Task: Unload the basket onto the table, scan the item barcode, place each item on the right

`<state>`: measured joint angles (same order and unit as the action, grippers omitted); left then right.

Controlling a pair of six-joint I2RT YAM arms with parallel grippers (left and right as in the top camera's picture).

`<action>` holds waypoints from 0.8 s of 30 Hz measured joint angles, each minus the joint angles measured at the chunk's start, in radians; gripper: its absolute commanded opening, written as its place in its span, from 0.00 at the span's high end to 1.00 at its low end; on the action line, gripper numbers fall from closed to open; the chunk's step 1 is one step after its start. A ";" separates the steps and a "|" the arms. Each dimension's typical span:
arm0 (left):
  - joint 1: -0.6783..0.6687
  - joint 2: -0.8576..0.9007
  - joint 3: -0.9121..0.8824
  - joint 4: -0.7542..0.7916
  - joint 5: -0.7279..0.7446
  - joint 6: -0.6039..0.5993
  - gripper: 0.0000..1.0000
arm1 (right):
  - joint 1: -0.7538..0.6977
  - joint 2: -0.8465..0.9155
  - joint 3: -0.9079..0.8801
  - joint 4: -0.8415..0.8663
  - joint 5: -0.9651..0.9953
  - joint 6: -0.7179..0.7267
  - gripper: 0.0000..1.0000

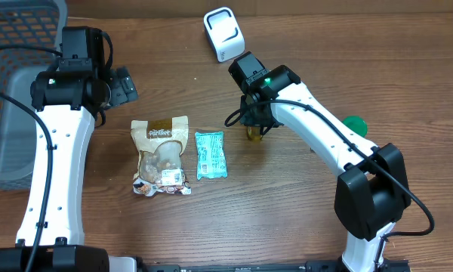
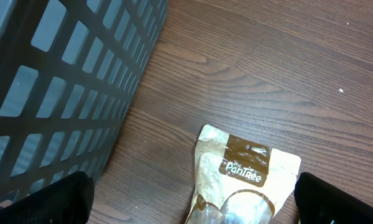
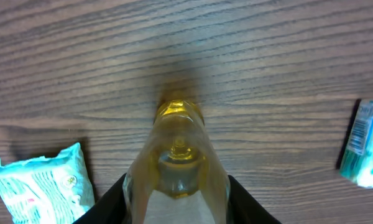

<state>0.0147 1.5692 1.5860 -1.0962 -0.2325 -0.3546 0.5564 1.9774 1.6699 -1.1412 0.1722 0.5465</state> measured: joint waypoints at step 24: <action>0.000 0.000 0.000 0.000 0.000 0.000 0.01 | -0.196 -0.289 0.001 -0.140 -0.748 -0.366 0.72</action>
<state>0.0147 1.5692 1.5864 -1.0962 -0.2329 -0.3546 0.3603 1.6886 1.6707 -1.2816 -0.5762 0.1802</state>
